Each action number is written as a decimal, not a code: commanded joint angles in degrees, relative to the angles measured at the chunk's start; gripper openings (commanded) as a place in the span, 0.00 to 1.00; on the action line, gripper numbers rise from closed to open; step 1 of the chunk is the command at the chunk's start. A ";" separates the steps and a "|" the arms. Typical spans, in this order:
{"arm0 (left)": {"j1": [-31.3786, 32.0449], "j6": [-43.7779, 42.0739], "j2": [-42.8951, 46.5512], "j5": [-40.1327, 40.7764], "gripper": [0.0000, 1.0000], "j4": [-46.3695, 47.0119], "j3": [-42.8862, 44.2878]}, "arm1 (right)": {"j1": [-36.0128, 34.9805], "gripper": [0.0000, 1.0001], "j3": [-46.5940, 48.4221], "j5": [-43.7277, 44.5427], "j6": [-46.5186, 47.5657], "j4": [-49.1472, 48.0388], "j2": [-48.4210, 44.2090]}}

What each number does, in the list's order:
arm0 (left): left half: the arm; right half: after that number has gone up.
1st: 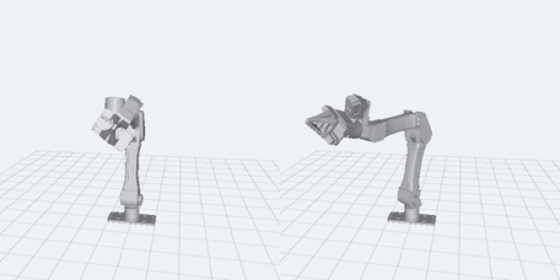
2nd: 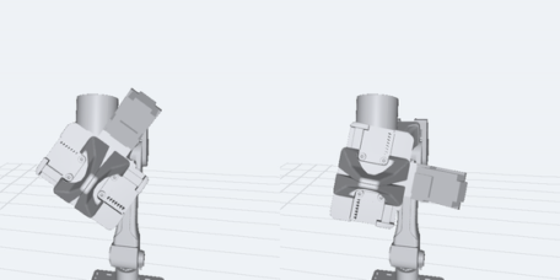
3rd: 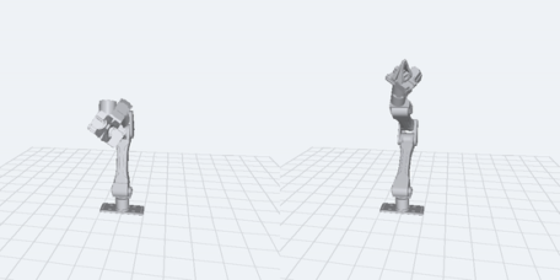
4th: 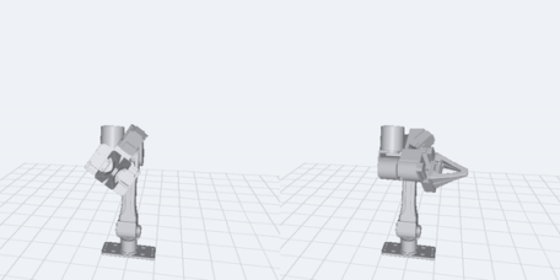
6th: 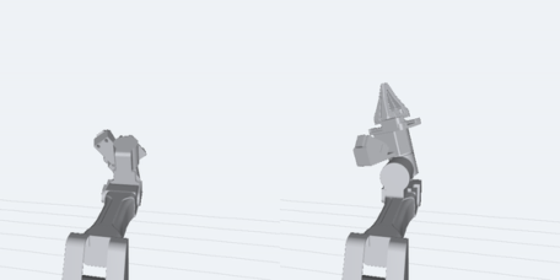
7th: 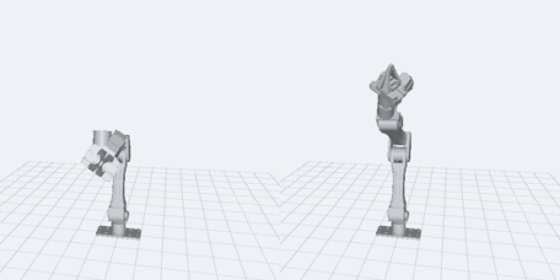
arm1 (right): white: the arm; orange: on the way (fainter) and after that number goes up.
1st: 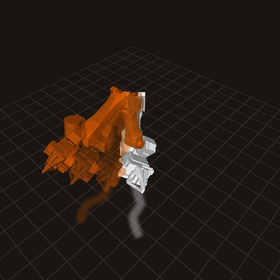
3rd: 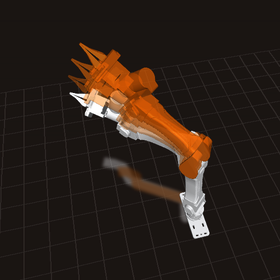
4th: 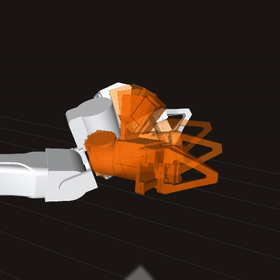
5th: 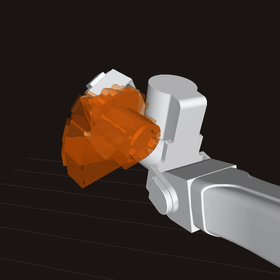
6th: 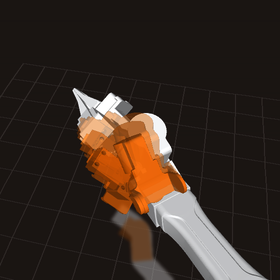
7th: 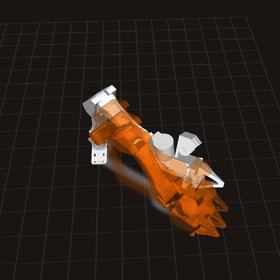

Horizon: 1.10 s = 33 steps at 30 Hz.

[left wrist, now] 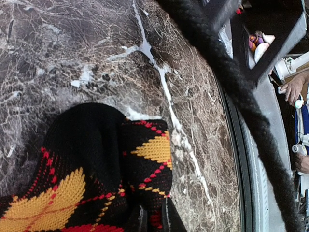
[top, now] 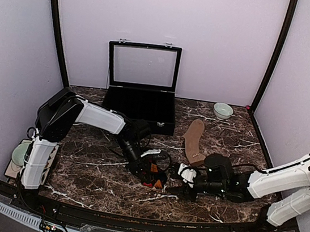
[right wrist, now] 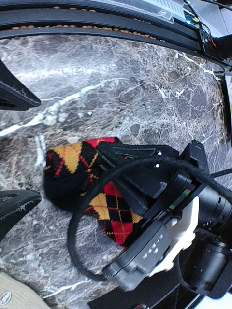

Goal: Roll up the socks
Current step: Roll the sock at the center of the board.

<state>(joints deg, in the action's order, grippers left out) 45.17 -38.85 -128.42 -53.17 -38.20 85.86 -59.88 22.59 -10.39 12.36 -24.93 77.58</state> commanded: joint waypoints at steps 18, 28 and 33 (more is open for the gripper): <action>-0.17 0.03 -5.25 12.69 0.00 -5.89 -2.12 | 0.68 0.37 15.94 -8.20 12.05 1.48 22.40; -0.17 -1.92 -5.29 11.46 0.04 -8.07 -1.62 | 1.78 0.38 14.38 -4.44 12.06 -0.29 23.95; -0.17 -2.27 -5.44 11.68 0.04 -8.80 -1.15 | 2.34 0.38 13.17 -2.28 12.48 -0.18 23.51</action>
<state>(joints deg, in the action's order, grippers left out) 44.88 -39.20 -129.34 -53.58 -40.82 87.02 -58.85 37.39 -17.37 24.60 -25.04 100.40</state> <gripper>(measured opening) 0.096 0.378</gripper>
